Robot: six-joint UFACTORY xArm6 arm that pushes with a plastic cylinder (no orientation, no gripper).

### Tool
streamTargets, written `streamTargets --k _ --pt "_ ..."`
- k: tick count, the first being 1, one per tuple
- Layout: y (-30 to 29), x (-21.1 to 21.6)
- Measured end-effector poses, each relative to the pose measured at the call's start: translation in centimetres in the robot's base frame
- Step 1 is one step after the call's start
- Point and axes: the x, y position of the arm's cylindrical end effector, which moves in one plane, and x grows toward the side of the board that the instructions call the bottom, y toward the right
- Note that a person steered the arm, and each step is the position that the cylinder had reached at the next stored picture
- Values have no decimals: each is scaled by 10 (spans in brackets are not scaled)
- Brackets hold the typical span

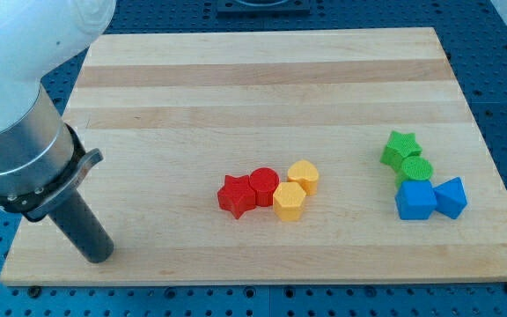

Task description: Separate the red star from the red circle

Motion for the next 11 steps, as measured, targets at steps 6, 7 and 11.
streamTargets --k 6,7,11 --pt "180 -39" --pt "180 -39" --pt "77 -212"
